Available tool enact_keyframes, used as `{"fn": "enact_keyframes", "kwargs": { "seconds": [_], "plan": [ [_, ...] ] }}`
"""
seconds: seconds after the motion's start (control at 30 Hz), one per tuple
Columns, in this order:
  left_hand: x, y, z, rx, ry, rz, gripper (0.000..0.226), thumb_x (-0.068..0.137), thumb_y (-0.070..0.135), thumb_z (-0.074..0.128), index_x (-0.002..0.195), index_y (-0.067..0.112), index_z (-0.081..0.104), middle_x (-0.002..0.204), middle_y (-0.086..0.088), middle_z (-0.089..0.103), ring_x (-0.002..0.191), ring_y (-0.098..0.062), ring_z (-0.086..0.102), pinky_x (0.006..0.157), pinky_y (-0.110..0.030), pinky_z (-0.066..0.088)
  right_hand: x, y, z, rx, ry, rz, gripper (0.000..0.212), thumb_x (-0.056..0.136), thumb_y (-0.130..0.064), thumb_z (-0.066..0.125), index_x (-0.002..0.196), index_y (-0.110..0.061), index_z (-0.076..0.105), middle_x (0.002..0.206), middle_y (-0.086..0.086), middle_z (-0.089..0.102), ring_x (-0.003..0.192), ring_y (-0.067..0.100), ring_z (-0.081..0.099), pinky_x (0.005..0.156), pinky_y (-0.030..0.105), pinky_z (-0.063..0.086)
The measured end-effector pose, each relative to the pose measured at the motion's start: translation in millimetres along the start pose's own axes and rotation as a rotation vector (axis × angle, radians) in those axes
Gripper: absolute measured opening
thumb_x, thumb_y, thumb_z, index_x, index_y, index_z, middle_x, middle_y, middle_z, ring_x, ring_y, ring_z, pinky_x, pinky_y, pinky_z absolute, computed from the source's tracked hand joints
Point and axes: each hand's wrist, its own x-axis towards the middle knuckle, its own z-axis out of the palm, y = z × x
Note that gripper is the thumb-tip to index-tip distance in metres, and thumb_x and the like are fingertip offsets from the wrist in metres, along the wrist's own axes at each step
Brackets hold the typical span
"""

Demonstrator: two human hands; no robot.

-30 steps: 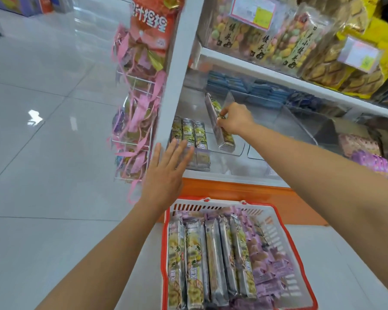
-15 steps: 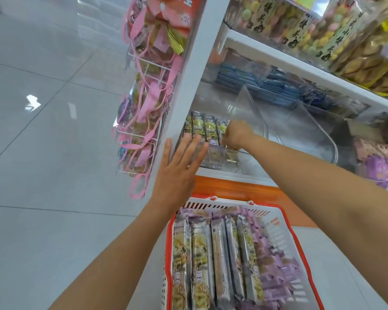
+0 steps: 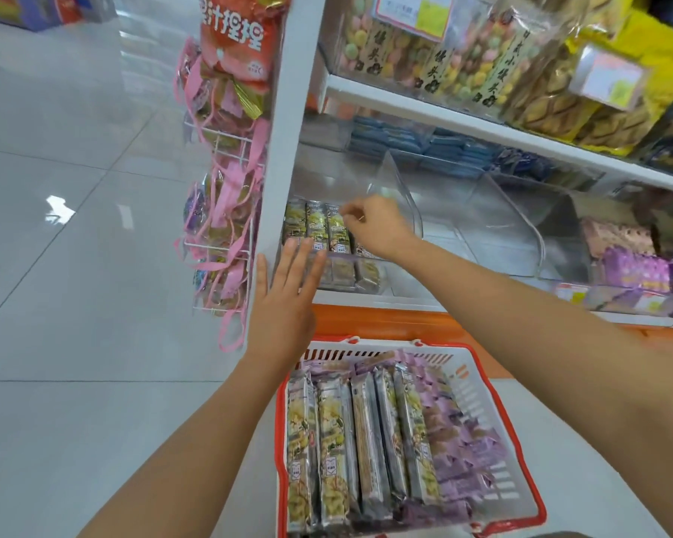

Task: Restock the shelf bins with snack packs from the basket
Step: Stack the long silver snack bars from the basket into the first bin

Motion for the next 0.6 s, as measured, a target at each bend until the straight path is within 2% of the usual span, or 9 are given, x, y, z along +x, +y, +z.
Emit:
{"fn": "enact_keyframes", "kwargs": {
  "seconds": [0.07,0.17,0.2,0.27,0.37,0.47,0.6],
  "plan": [
    [-1.6,5.7,-6.9,-0.023,-0.032,-0.023,0.102,0.067,-0.005,0.066,0.157,0.016,0.022,0.164,-0.011,0.016,0.152,-0.030,0.006,0.120,-0.045,-0.012,-21.8,-4.9,-0.9,0.095,0.089,-0.069,0.024,0.097,-0.012,0.052,0.114,-0.011,0.069,0.106,0.003,0.070,0.092,0.016,0.063,0.087,0.030,0.052],
    [-10.5,13.4,-12.1,-0.036,-0.049,-0.026,0.099,0.069,-0.003,0.067,0.156,0.012,0.023,0.164,-0.015,0.011,0.152,-0.032,0.002,0.120,-0.041,-0.016,-56.7,-2.6,0.2,0.225,0.175,-0.126,0.018,0.096,-0.013,0.055,0.105,-0.011,0.070,0.084,-0.003,0.067,0.074,0.005,0.058,0.069,0.018,0.045],
    [-16.3,15.4,-11.4,-0.036,-0.056,-0.023,0.098,0.070,-0.002,0.069,0.156,0.010,0.024,0.164,-0.016,0.011,0.152,-0.033,0.003,0.120,-0.042,-0.015,-68.4,1.8,2.2,0.253,0.186,-0.135,0.016,0.096,-0.013,0.054,0.101,-0.011,0.070,0.075,-0.008,0.061,0.066,0.002,0.053,0.063,0.016,0.040],
    [-32.1,19.4,-7.2,-0.038,-0.097,-0.038,0.097,0.071,0.002,0.074,0.155,0.005,0.026,0.162,-0.020,0.014,0.151,-0.037,0.009,0.121,-0.048,-0.003,-91.0,12.2,9.5,0.285,0.190,-0.119,0.014,0.096,-0.013,0.054,0.095,-0.011,0.068,0.066,-0.010,0.055,0.059,0.006,0.051,0.057,0.019,0.039],
    [-64.3,26.1,2.6,-0.049,-0.243,-0.115,0.092,0.080,0.014,0.075,0.154,0.002,0.023,0.161,-0.022,0.017,0.149,-0.040,0.014,0.119,-0.057,0.012,-120.4,29.8,25.7,0.304,0.115,-0.035,0.012,0.096,-0.015,0.054,0.097,-0.013,0.066,0.073,-0.005,0.062,0.064,0.015,0.060,0.060,0.027,0.049],
    [-96.2,32.5,10.0,-0.035,-0.468,-0.173,0.078,0.097,0.025,0.056,0.158,0.010,0.010,0.165,-0.015,0.003,0.152,-0.035,0.004,0.121,-0.054,0.011,-148.3,49.8,49.4,0.244,-0.016,0.025,0.012,0.097,-0.016,0.054,0.104,-0.012,0.063,0.081,-0.005,0.063,0.068,0.011,0.058,0.064,0.026,0.049],
    [-129.1,37.5,25.3,-0.055,-0.737,-0.229,0.069,0.103,0.031,0.039,0.158,0.020,0.000,0.166,-0.008,0.004,0.151,-0.031,0.007,0.121,-0.051,0.013,-177.6,74.3,86.7,0.142,-0.204,0.129,0.022,0.097,-0.019,0.054,0.119,-0.013,0.055,0.101,0.006,0.070,0.083,0.019,0.064,0.071,0.031,0.050]
  ]
}}
